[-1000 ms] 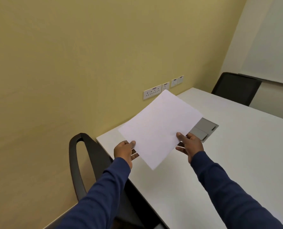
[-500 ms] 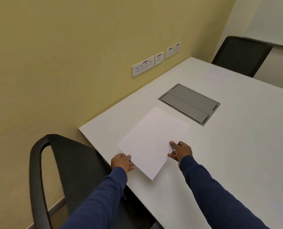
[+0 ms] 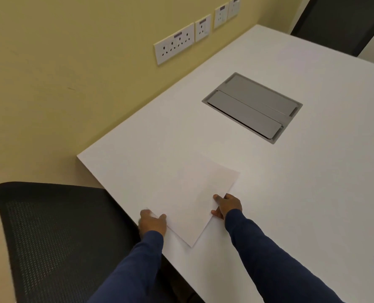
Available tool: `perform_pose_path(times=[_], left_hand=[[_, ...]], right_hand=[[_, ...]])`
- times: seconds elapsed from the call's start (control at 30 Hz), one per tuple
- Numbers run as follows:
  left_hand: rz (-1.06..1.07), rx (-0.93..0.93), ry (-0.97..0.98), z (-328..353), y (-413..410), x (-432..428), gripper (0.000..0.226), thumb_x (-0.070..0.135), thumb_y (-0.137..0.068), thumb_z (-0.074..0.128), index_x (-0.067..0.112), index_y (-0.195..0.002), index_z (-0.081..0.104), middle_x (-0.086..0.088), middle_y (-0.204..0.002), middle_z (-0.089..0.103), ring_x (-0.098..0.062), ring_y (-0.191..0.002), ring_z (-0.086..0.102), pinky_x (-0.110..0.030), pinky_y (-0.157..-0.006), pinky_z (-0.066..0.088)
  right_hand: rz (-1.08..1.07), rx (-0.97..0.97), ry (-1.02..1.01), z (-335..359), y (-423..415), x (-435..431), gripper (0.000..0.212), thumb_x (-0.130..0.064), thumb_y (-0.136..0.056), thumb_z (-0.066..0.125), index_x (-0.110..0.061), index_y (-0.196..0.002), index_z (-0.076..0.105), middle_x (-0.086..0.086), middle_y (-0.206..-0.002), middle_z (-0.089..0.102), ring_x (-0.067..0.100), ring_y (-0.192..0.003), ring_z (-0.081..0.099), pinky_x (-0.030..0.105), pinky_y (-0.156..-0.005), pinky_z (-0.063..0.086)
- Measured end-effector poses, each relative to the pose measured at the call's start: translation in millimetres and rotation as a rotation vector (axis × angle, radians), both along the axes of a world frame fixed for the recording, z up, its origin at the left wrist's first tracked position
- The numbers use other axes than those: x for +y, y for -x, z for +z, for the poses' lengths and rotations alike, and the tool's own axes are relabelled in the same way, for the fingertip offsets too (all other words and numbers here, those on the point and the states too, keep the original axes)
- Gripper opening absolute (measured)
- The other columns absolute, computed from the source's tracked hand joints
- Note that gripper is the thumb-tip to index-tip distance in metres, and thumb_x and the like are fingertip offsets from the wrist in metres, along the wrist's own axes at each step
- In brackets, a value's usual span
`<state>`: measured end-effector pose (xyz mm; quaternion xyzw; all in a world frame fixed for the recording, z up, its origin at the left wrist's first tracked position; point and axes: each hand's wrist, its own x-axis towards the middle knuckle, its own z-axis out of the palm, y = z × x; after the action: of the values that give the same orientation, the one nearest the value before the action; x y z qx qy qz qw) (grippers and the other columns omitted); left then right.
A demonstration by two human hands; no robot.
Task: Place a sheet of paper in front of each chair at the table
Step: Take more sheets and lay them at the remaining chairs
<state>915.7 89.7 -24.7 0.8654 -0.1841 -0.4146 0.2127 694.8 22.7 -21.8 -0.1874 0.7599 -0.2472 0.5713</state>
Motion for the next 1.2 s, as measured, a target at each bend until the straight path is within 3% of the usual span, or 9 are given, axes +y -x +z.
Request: perform_pose_path(times=[0.1, 0.2, 0.3, 0.37, 0.5, 0.57, 0.63, 1.2], left_hand=[[-0.551, -0.398, -0.037, -1.0, 9.9, 11.6, 0.093, 0.057, -0.083, 0.065, 0.025, -0.155, 0.016, -0.010, -0.157, 0.021, -0.033, -0.141, 0.027, -0.044, -0.109, 0.035], [-0.901, -0.465, -0.141, -11.4, 17.6, 17.4, 0.110, 0.075, -0.079, 0.054, 0.030, -0.156, -0.010, -0.009, -0.163, -0.020, -0.033, -0.151, -0.006, -0.046, -0.121, 0.010], [-0.942, -0.441, -0.205, -21.2, 17.2, 19.0, 0.115, 0.078, -0.076, 0.054, 0.032, -0.155, -0.017, -0.008, -0.160, -0.031, -0.035, -0.151, -0.013, -0.051, -0.122, 0.006], [-0.957, -0.458, -0.211, -24.0, 15.1, 18.6, 0.116, 0.080, -0.075, 0.052, 0.033, -0.153, -0.020, -0.007, -0.159, -0.035, -0.035, -0.150, -0.014, -0.053, -0.121, 0.006], [-0.977, -0.477, -0.210, -25.5, 9.3, 15.3, 0.116, 0.082, -0.074, 0.051, 0.036, -0.152, -0.022, -0.005, -0.158, -0.036, -0.036, -0.150, -0.013, -0.054, -0.121, 0.007], [-0.987, -0.490, -0.211, -26.0, 8.3, 13.9, 0.116, 0.082, -0.073, 0.050, 0.036, -0.152, -0.022, -0.005, -0.158, -0.036, -0.036, -0.150, -0.012, -0.054, -0.121, 0.008], [-0.999, -0.514, -0.223, -26.9, 8.5, 13.8, 0.116, 0.083, -0.073, 0.048, 0.036, -0.152, -0.022, -0.006, -0.158, -0.036, -0.037, -0.151, -0.011, -0.055, -0.120, 0.010], [-0.935, -0.557, -0.148, 11.1, 26.4, 16.6, 0.110, 0.080, -0.077, 0.047, 0.035, -0.154, -0.017, -0.006, -0.162, -0.026, -0.033, -0.151, -0.006, -0.052, -0.121, 0.010]], right_hand=[[-0.010, -0.015, -0.019, -5.0, 0.6, 0.1, 0.022, -0.031, -0.089, 0.073, -0.017, -0.095, 0.057, 0.010, -0.089, 0.063, 0.029, -0.060, 0.070, 0.030, -0.053, 0.055], [0.010, 0.017, -0.037, -7.8, 1.3, 1.1, 0.028, -0.037, -0.090, 0.070, -0.016, -0.103, 0.057, 0.012, -0.093, 0.068, 0.033, -0.069, 0.074, 0.027, -0.055, 0.053], [0.025, 0.149, -0.013, -8.9, 3.7, 6.9, 0.036, -0.045, -0.090, 0.065, -0.017, -0.110, 0.059, 0.007, -0.094, 0.072, 0.029, -0.070, 0.074, 0.033, -0.069, 0.059], [0.091, 0.341, 0.072, -7.8, 8.0, 14.6, 0.042, -0.049, -0.089, 0.062, -0.023, -0.121, 0.053, 0.005, -0.112, 0.066, 0.027, -0.089, 0.071, 0.035, -0.080, 0.056], [0.692, 0.733, 0.307, -13.2, 16.9, 29.8, 0.062, -0.050, -0.093, 0.054, -0.033, -0.148, 0.033, 0.000, -0.156, 0.026, 0.022, -0.135, 0.038, 0.037, -0.091, 0.049], [0.977, 0.847, 0.280, -18.6, 17.9, 33.1, 0.068, -0.054, -0.093, 0.049, -0.034, -0.153, 0.024, 0.002, -0.164, 0.010, 0.025, -0.142, 0.026, 0.039, -0.102, 0.045], [1.081, 0.909, 0.246, -21.6, 17.9, 35.0, 0.071, -0.056, -0.093, 0.046, -0.034, -0.155, 0.020, 0.006, -0.166, 0.005, 0.027, -0.144, 0.022, 0.039, -0.105, 0.040], [0.988, 0.825, 0.199, 8.6, 45.3, 71.7, 0.080, -0.052, -0.093, 0.050, -0.033, -0.157, 0.006, 0.007, -0.166, -0.001, 0.027, -0.144, 0.025, 0.038, -0.099, 0.046]])
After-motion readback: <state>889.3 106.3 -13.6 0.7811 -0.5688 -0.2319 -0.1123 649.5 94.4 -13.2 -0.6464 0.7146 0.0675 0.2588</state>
